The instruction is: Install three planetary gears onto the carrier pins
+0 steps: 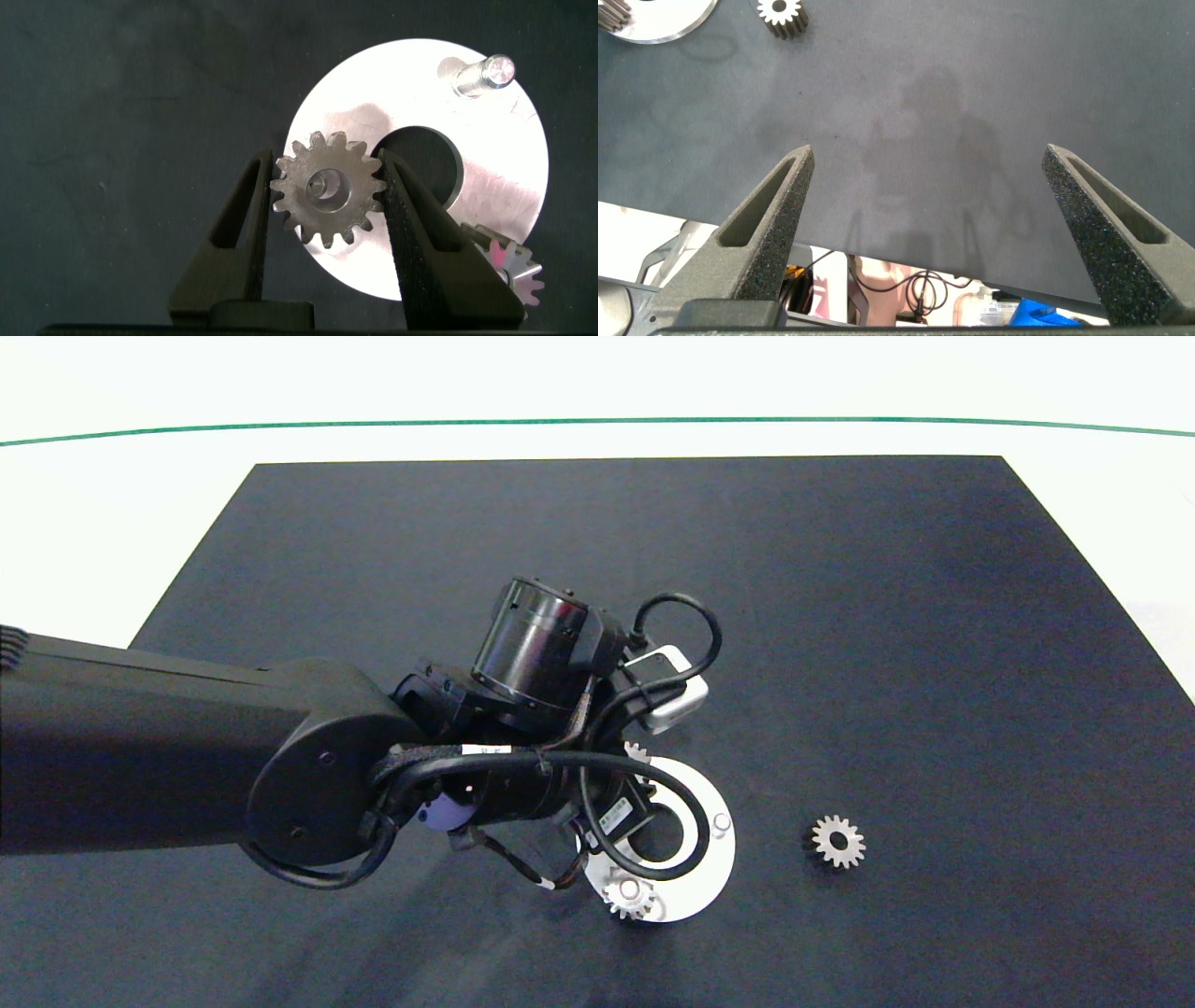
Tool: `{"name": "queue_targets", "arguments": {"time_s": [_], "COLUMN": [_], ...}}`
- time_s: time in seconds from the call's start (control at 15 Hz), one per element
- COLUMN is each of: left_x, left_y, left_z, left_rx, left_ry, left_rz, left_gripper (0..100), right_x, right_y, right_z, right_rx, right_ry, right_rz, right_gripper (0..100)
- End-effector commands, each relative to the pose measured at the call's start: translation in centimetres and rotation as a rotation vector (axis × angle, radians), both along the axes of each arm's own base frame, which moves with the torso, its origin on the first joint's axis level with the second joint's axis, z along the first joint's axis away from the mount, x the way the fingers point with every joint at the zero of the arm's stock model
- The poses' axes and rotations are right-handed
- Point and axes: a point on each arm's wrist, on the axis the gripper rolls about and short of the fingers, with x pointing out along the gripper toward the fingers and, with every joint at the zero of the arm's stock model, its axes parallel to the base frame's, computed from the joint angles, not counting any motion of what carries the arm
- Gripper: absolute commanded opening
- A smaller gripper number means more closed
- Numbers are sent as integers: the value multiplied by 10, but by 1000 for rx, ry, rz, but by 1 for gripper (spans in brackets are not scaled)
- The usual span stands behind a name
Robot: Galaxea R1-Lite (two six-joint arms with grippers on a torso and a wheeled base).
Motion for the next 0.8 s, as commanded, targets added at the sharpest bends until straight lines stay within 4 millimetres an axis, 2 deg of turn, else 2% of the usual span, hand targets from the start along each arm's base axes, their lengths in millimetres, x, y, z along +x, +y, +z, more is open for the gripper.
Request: {"name": "queue_targets", "arguments": {"time_s": [0.07,0.8], "left_x": [-2,-3], "left_y": [2,5], "left_z": [6,2], "left_rx": [-9,0], "left_ry": [-13,-2], "left_rz": [0,3], "left_gripper": [4,4], "right_x": [0,-1], "right_y": [0,0], "right_z": [0,0], "right_rx": [-2,0], "right_ry": [3,-6], "right_rz": [2,0], "right_gripper": [100,100]}}
